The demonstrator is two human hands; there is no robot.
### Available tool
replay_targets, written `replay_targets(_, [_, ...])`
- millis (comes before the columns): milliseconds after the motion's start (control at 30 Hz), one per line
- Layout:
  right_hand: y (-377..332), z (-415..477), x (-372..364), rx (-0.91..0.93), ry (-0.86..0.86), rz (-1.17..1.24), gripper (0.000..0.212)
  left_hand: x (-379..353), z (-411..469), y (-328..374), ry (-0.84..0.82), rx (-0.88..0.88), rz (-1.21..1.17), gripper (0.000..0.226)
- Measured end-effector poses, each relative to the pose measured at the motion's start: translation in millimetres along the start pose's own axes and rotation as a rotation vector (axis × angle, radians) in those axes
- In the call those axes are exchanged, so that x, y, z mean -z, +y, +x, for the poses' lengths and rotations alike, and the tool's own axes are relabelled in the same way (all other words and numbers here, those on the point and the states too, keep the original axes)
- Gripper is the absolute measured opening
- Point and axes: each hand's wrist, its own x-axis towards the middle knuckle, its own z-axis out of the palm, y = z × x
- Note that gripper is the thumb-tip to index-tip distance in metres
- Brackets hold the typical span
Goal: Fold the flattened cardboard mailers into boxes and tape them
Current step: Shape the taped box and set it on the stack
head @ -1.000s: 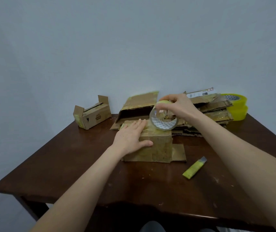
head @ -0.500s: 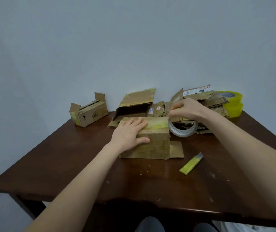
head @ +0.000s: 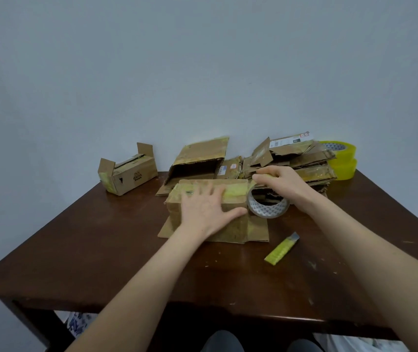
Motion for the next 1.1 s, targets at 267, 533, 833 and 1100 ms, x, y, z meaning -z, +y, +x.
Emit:
replay_targets(267, [1.2,1.1,-13.3,-0.110,-0.022,0.247,0.022,12.3,5.2,-17.7,-0.117,0.035,-0.005,0.094])
replay_targets(533, [11.1,-3.6,0.0,-0.152,-0.060,0.200,0.029,-8.4,8.1,5.6,0.071,-0.172,0.013,0.075])
replay_targets(833, [22.1,-2.7,17.7,-0.121,0.024,-0.083,0.046,-12.0,14.7,-5.8,0.082,-0.177,0.024,0.073])
replay_targets(1100, [30.7,-6.2,8.0,-0.156,0.011,-0.367,0.040,-10.9,19.0,-11.2,0.082,-0.208,0.004,0.071])
